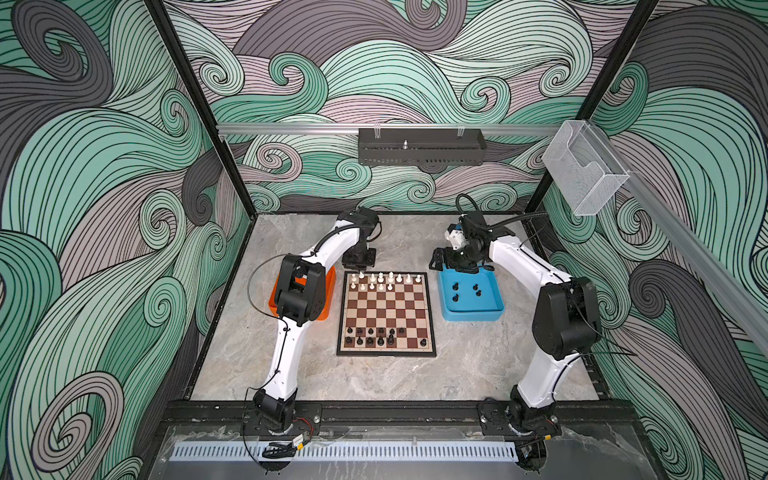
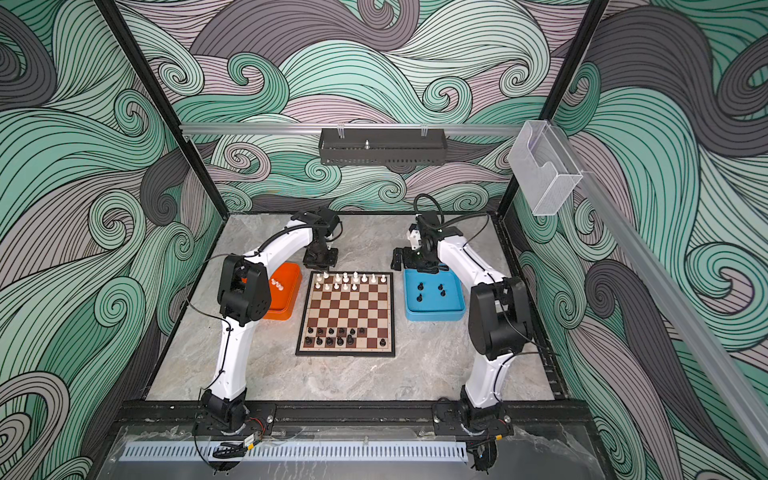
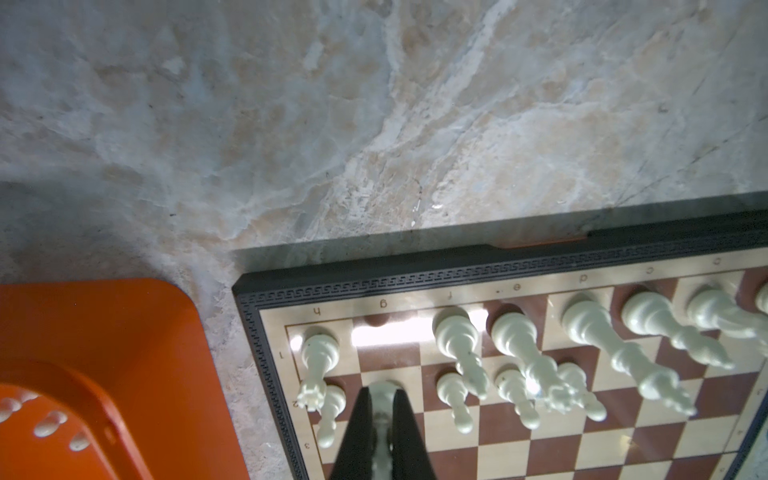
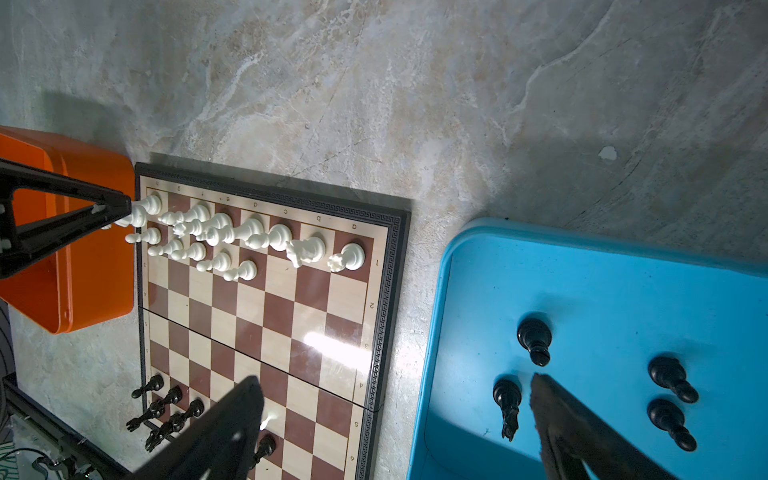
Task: Set up the chess pieces on the board
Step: 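Lift the white pawn and carry it over the board's white pawn row, then lower the white pawn onto its square in the white pawn row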
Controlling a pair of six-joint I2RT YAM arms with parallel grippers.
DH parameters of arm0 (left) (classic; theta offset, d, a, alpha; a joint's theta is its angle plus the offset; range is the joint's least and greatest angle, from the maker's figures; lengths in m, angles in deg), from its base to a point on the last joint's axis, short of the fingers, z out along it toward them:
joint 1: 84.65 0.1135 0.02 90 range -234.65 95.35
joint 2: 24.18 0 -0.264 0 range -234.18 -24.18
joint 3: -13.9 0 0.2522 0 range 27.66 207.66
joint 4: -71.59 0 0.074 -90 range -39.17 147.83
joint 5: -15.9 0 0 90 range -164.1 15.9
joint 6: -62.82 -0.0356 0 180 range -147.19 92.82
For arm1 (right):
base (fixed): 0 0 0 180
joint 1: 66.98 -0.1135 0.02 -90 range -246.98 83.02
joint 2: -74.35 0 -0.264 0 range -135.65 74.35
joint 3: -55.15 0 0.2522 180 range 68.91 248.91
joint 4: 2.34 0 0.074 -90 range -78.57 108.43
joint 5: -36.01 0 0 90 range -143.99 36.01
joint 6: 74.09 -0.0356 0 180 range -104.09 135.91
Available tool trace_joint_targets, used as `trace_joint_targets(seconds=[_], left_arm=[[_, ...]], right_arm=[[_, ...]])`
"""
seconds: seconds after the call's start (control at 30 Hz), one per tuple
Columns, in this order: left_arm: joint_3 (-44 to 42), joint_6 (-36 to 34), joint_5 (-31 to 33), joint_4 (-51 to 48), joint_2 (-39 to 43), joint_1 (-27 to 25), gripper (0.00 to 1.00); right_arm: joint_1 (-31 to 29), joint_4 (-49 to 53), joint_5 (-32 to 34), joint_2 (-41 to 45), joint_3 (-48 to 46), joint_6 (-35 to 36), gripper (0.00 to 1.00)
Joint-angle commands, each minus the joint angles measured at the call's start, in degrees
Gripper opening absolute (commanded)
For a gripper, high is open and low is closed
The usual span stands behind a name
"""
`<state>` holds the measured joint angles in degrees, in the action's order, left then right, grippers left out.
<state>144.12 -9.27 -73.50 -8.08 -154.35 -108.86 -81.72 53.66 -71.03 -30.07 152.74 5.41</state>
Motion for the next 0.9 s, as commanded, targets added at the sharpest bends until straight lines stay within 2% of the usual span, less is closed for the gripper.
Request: trace_joint_targets(seconds=[0.0,0.87], left_arm=[[1.55,1.16,-0.64,-0.21,-1.9,-0.58,0.0],[2.07,1.67,-2.0,0.63,-4.07,-0.6,0.0]], right_arm=[[0.5,-0.09,-0.72,1.65,-0.47,0.5,1.0],[1.03,0.01,-1.07,1.15,-0.42,0.48,1.0]])
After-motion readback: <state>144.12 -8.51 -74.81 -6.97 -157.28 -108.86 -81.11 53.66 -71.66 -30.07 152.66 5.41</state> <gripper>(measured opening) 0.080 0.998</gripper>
